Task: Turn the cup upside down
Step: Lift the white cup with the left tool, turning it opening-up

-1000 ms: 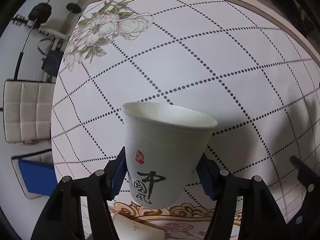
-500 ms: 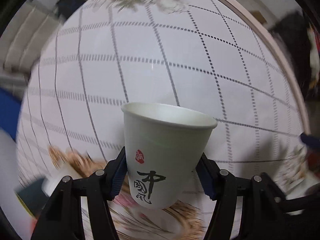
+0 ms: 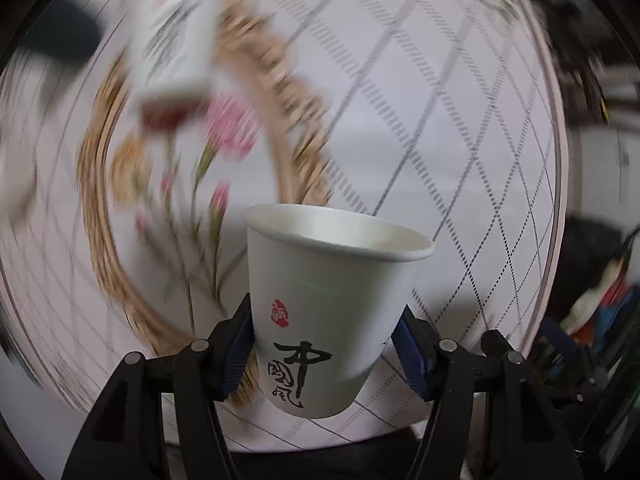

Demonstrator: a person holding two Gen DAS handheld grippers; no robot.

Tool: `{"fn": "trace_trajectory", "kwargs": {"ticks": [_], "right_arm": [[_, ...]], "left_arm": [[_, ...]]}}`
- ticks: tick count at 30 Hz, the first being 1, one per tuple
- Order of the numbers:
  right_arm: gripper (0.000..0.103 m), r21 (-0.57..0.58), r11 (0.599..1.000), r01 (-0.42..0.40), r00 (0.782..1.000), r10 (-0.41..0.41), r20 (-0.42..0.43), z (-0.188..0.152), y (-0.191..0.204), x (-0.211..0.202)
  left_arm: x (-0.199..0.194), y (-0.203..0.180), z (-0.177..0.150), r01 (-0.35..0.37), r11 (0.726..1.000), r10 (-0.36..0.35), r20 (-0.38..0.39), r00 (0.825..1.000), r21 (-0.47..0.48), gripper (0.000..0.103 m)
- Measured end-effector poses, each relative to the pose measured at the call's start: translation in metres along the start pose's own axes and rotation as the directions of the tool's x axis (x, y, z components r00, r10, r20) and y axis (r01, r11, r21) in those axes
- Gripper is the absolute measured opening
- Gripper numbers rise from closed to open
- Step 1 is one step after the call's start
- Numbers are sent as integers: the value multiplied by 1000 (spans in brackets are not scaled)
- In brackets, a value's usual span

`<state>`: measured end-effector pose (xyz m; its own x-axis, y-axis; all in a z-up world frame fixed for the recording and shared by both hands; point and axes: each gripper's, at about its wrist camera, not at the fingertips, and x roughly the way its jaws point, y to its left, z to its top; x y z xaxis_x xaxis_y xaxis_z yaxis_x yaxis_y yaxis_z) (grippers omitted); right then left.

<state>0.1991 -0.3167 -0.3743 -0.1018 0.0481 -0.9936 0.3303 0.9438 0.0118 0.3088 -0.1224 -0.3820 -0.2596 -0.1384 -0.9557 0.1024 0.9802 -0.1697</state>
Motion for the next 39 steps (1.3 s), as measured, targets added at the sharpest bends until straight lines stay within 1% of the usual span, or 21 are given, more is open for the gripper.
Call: {"fn": "trace_trajectory", "kwargs": {"ticks": [2, 5, 6, 12, 18, 20, 22, 26, 30, 31, 33, 35, 39], "right_arm": [[103, -29, 1000, -5, 1000, 5, -4, -7, 6, 2], [103, -68, 998, -5, 1000, 4, -7, -16, 15, 5], [103, -80, 997, 0, 1000, 0, -6, -19, 18, 6], [103, -114, 993, 16, 1000, -17, -15, -36, 29, 10], [103, -112, 993, 43, 999, -45, -15, -46, 36, 13], [103, -99, 994, 44, 999, -46, -13, -43, 35, 13], [103, -88, 995, 46, 999, -48, -17, -31, 33, 15], [103, -77, 996, 48, 999, -49, -18, -24, 16, 22], [103, -63, 997, 43, 999, -44, -19, -16, 14, 17], [103, -60, 997, 42, 999, -43, -19, -16, 14, 15], [103, -60, 997, 42, 999, -43, -18, -14, 14, 11], [103, -60, 997, 42, 999, -43, -17, -13, 15, 11], [103, -60, 997, 40, 999, -41, -17, -11, 17, 10]], "left_arm": [[8, 15, -18, 31, 997, -31, -1, 1000, -75, 61], [20, 25, -37, 29, 991, -28, 8, 1000, -131, 61], [21, 27, -34, 22, 990, -20, 12, 1000, -136, 61], [35, 20, -46, 11, 992, -5, 46, 999, -124, 61], [47, 20, -48, 40, 992, -34, 55, 998, -121, 61], [45, 27, -52, 36, 994, -30, 56, 998, -107, 62], [47, 23, -51, 29, 995, -24, 52, 998, -97, 62], [50, 20, -49, 39, 994, -36, 36, 999, -102, 62], [54, 17, -52, 37, 994, -35, 28, 999, -100, 62], [55, 16, -55, 34, 995, -31, 30, 999, -98, 62], [50, 18, -55, 35, 994, -32, 29, 999, -100, 68], [46, 22, -49, 34, 994, -31, 35, 999, -102, 81], [42, 26, -49, 33, 993, -28, 49, 998, -117, 82]]}}
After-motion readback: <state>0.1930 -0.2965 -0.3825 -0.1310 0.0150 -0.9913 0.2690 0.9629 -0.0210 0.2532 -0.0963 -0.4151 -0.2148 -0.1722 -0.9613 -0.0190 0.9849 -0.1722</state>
